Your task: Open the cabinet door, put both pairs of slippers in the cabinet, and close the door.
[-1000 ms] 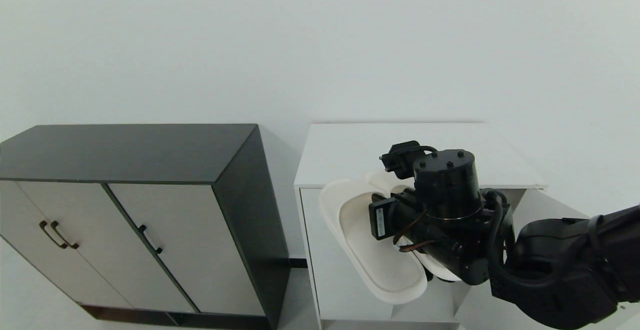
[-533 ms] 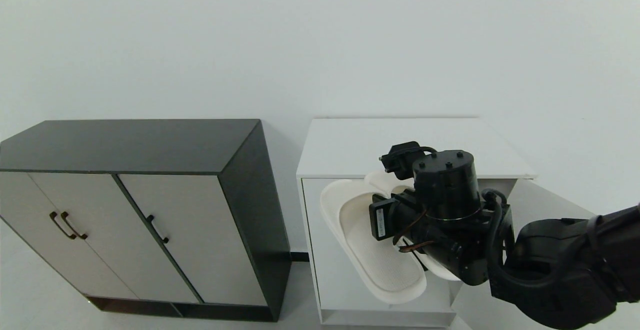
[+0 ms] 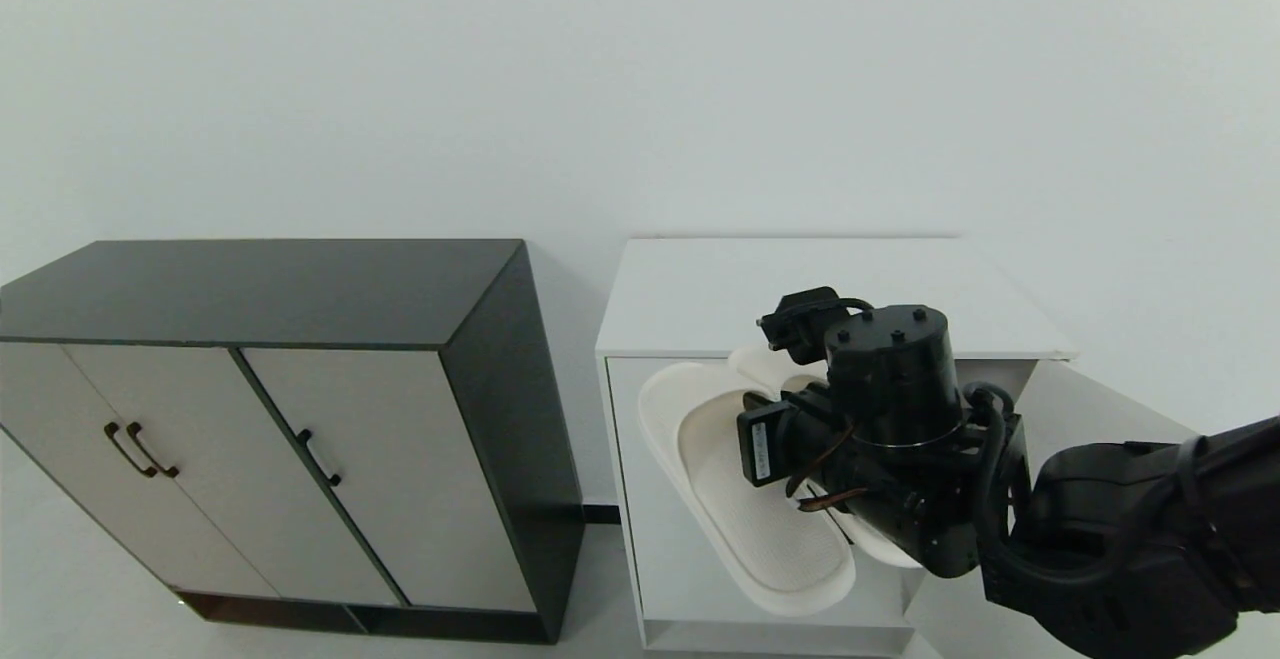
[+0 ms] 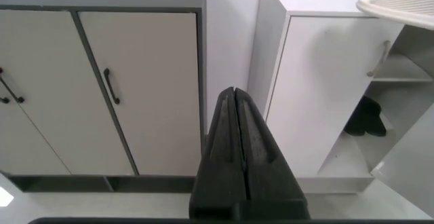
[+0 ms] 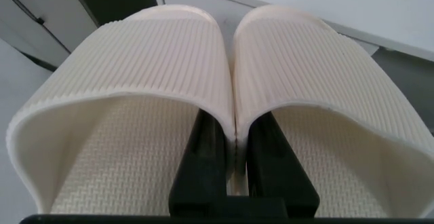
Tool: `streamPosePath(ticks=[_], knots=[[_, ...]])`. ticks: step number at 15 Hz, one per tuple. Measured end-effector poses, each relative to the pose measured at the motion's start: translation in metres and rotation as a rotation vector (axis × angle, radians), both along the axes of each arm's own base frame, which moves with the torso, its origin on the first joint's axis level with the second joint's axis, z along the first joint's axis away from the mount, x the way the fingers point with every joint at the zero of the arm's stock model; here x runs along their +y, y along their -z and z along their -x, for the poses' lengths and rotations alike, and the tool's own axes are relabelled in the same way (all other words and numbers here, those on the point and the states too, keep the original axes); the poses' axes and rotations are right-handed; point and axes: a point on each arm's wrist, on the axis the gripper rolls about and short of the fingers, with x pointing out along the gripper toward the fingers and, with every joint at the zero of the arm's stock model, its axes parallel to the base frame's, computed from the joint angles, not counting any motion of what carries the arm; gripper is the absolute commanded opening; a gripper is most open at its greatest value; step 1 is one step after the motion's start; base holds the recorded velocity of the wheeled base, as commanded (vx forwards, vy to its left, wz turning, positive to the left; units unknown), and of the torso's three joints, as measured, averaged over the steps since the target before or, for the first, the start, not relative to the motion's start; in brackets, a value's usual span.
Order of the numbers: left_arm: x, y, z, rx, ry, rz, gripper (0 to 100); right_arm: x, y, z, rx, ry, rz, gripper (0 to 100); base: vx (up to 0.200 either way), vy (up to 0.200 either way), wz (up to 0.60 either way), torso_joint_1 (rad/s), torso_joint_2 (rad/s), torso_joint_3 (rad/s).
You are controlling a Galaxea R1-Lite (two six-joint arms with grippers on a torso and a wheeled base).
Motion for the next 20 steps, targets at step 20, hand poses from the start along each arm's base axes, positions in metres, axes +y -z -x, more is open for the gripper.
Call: streamPosePath(ticks=[20], knots=[[0.0, 0.0, 0.0, 0.001, 0.001, 0.001, 0, -0.003, 0.002, 0.011, -0.024, -0.027, 0.008, 0, 0.0, -0.15, 0.0, 0.002, 0.0, 0.001]])
